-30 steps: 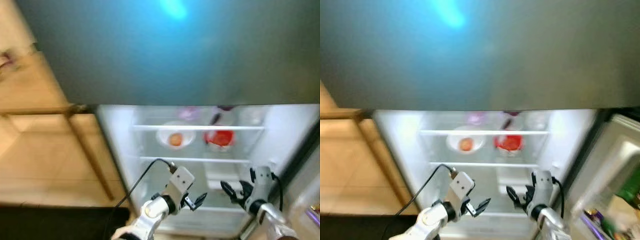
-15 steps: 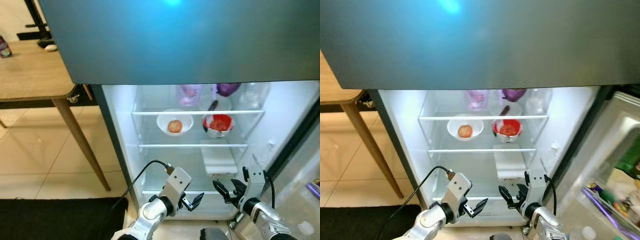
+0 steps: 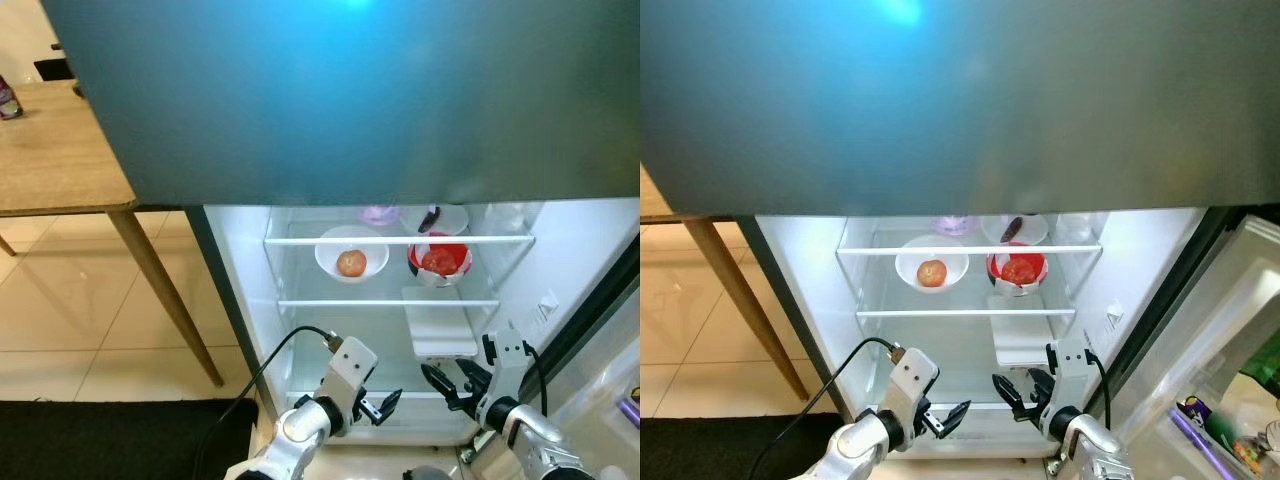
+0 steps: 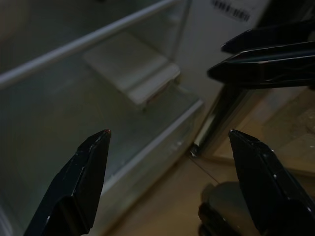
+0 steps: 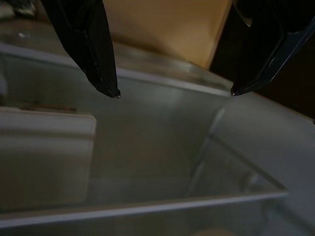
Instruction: Restocking fridge
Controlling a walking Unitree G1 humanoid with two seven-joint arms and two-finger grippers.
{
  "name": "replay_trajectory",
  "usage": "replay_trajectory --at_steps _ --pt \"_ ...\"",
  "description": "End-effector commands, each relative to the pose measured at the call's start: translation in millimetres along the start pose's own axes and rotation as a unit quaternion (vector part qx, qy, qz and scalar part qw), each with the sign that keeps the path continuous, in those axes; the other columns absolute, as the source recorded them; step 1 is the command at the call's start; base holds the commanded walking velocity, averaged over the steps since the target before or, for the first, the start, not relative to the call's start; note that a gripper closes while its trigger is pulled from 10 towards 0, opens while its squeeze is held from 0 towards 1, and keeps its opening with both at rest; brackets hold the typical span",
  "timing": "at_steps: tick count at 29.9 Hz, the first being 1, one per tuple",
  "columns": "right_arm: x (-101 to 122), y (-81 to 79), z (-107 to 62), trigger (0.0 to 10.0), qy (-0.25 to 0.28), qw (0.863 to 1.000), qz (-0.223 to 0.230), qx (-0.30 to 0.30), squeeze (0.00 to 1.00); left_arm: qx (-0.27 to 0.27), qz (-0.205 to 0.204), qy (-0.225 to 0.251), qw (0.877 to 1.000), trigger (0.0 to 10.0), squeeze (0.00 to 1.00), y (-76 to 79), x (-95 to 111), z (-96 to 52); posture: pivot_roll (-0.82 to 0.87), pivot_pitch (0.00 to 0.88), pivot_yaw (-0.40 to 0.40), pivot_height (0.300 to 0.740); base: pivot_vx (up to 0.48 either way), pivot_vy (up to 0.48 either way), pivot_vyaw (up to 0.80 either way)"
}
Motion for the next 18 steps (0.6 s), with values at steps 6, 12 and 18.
replay_trajectory --at_steps 6,12,18 --pt "-47.5 13.0 -21.2 10.0 -0.09 0.995 0.004 -0.05 0.0 0.026 -0.021 -0.109 0.993 10.0 0.0 -12.1 -55.4 -31.6 -0.06 0.0 0.007 0.714 0.0 0.0 0.0" --pt "-80.6 22.5 -42.5 10.0 -0.149 0.984 0.014 -0.093 0.0 0.049 -0.038 -0.194 0.979 10.0 0.0 -14.2 -96.6 -61.7 -0.06 0.0 0.005 0.739 0.0 0.0 0.0" --pt "-110.2 27.6 -64.5 10.0 -0.199 0.971 0.028 -0.129 0.0 0.083 -0.082 -0.26 0.959 10.0 0.0 -14.8 -130.8 -94.1 -0.06 0.0 0.005 0.74 0.0 0.0 0.0"
Point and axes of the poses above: a point about 5 cm out from each wrist's last joint towards the gripper, its own z axis pointing out of the wrist towards the gripper, its own x axis along the axis of the wrist's last joint, y = z × x, the point moved 4 cm from there along z, pointing out of the wrist towards the gripper, and after that the axes turned 1 degree about z, right-handed, at the moved point
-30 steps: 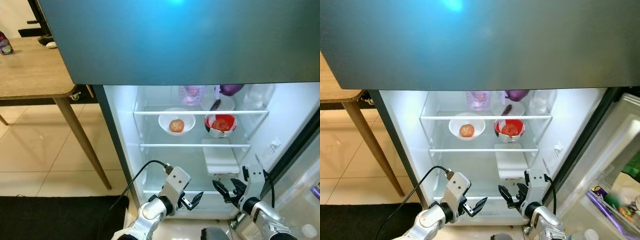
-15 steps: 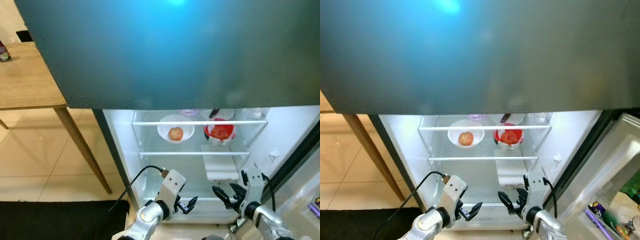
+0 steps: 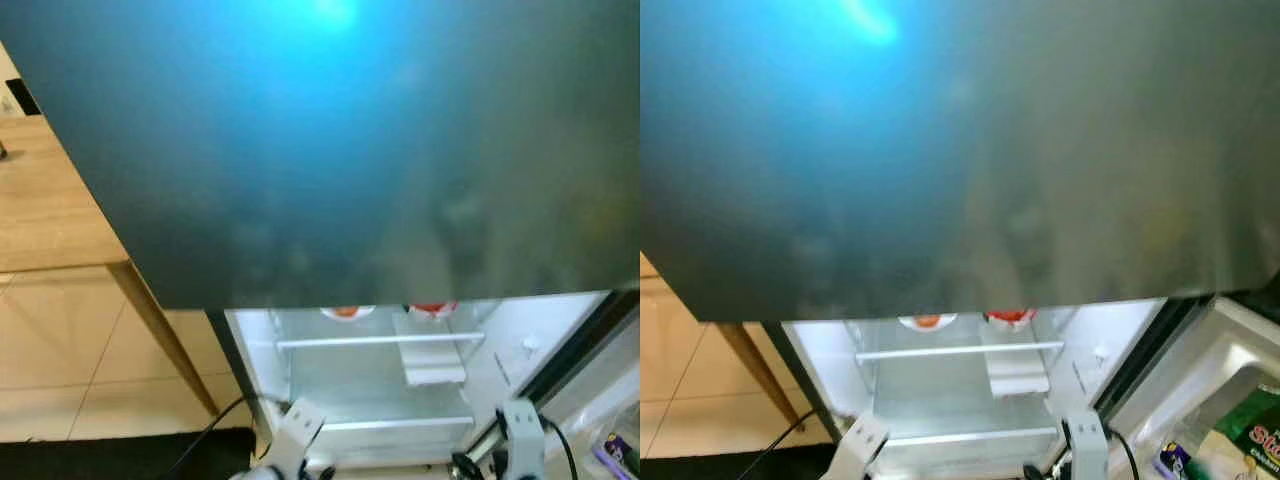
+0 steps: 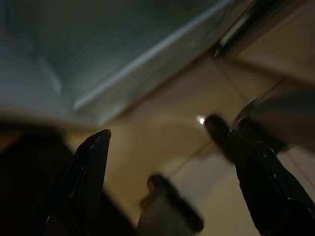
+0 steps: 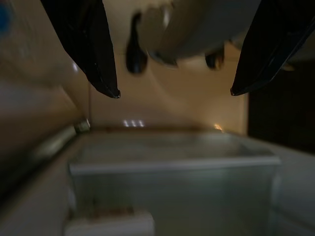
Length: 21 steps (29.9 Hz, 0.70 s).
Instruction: Restocking fridge
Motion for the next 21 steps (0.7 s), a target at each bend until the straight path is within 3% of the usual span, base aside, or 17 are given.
replay_trajectory --at_steps 1,2,3,10,12,21 --pt "-12.8 -0.3 -1.7 10.0 -0.022 1.0 0.005 -0.006 0.0 0.01 -0.014 -0.031 0.999 10.0 0.0 -3.8 -17.7 -5.7 -0.06 0.0 0.005 0.74 0.0 0.0 0.0" --pt "-30.7 2.5 -7.1 10.0 -0.044 0.999 0.026 -0.017 0.0 0.022 -0.046 -0.065 0.997 10.0 0.0 -5.8 -39.7 -13.7 -0.06 0.0 0.007 0.74 0.0 0.0 0.0" --pt "-36.6 3.4 -9.0 10.0 -0.051 0.998 0.034 -0.022 0.0 0.025 -0.055 -0.077 0.995 10.0 0.0 -6.0 -46.8 -16.4 -0.06 0.0 0.007 0.74 0.0 0.0 0.0" --pt "-71.9 9.8 -22.9 10.0 -0.096 0.991 0.074 -0.054 0.0 0.059 -0.113 -0.128 0.984 10.0 0.0 -7.9 -80.8 -31.6 -0.07 0.0 0.008 0.74 0.0 0.0 0.0" --pt "-95.6 19.9 -35.3 10.0 -0.133 0.982 0.083 -0.107 0.0 0.094 -0.151 -0.143 0.974 10.0 0.0 -13.3 -93.1 -39.1 -0.07 0.0 0.004 0.74 0.0 0.0 0.0" --pt "-118.4 27.5 -48.8 10.0 -0.177 0.968 0.087 -0.155 0.0 0.128 -0.178 -0.143 0.965 10.0 0.0 -23.0 -93.3 -41.3 -0.07 0.0 0.002 0.74 -0.03 0.0 0.0"
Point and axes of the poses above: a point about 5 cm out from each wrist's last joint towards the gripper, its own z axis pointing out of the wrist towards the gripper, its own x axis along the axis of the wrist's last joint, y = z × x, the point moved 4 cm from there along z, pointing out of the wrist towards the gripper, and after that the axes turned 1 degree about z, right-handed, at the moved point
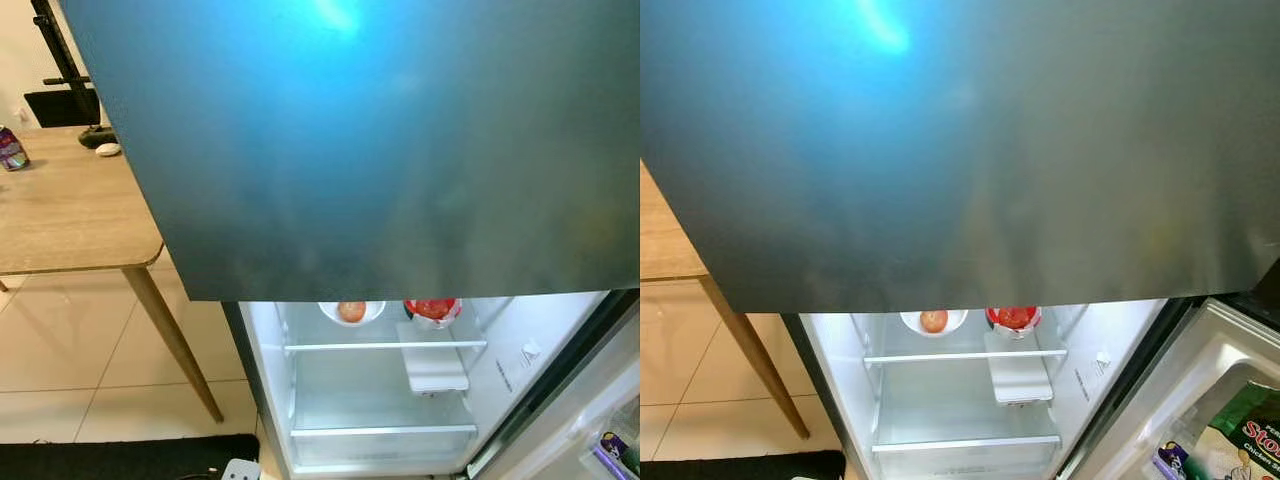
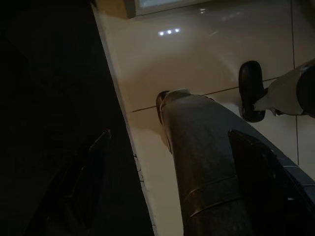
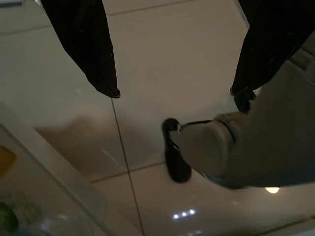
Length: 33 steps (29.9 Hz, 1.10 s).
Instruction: Restocking fridge
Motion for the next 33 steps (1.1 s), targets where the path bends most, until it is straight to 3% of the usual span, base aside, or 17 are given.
replay_trajectory --at_steps 1,13,33 --pt "1.2 0.3 0.3 10.0 0.001 1.0 0.005 -0.005 0.0 0.015 -0.006 -0.003 1.0 10.0 0.0 -9.6 1.0 -1.5 -0.07 0.0 0.002 0.74 -0.266 0.0 0.0" --pt "13.5 1.0 1.5 10.0 0.013 1.0 -0.005 -0.018 0.0 0.032 -0.005 -0.002 0.999 10.0 0.0 -15.2 6.1 -1.3 -0.07 0.0 -0.001 0.74 -0.312 0.0 0.0" --pt "3.5 8.3 -0.1 10.0 -0.005 0.999 -0.011 -0.039 0.0 0.034 -0.008 -0.01 0.999 10.0 0.0 -14.9 0.6 -1.9 -0.07 0.0 -0.001 0.74 -0.326 0.0 0.0"
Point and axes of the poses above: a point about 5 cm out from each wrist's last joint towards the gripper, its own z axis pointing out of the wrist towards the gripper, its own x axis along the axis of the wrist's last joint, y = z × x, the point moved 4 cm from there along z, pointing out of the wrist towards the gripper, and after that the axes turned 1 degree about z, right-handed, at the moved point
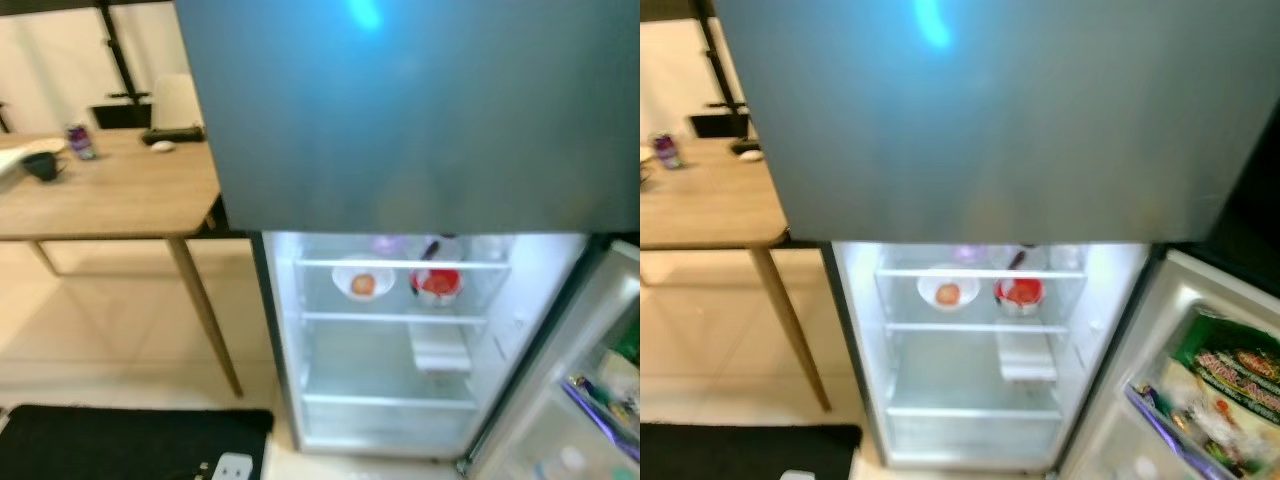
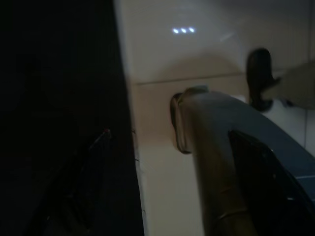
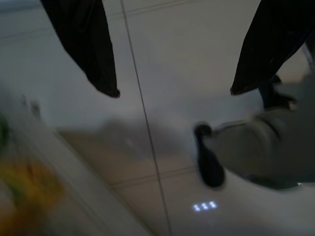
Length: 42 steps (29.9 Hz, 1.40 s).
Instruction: Restocking fridge
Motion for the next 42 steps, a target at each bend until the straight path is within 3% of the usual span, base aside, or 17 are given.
replay_trajectory --at_steps 1,28,38,42 --pt "-4.4 -1.9 0.0 10.0 -0.006 1.0 0.007 0.0 0.0 0.003 0.006 -0.006 1.0 10.0 0.0 -2.5 -1.8 -0.5 -0.07 0.0 -0.002 0.74 -0.326 0.0 0.0" --pt "-6.4 4.1 -0.8 10.0 -0.013 1.0 0.005 -0.01 0.0 0.0 0.012 -0.01 1.0 10.0 0.0 -2.3 -4.2 -0.9 -0.07 0.0 -0.004 0.74 -0.325 0.0 0.0" --pt "-7.2 6.3 -1.1 10.0 -0.016 1.0 0.006 -0.015 0.0 -0.003 0.013 -0.007 1.0 10.0 0.0 -1.5 -1.3 -0.4 -0.07 0.0 -0.002 0.74 -0.325 0.0 -0.79" --pt "-6.8 6.1 -1.0 10.0 -0.016 1.0 0.007 -0.015 0.0 -0.004 0.013 -0.006 1.0 10.0 0.0 -1.1 -0.5 -0.2 -0.08 0.0 -0.002 0.74 -0.295 0.0 0.0"
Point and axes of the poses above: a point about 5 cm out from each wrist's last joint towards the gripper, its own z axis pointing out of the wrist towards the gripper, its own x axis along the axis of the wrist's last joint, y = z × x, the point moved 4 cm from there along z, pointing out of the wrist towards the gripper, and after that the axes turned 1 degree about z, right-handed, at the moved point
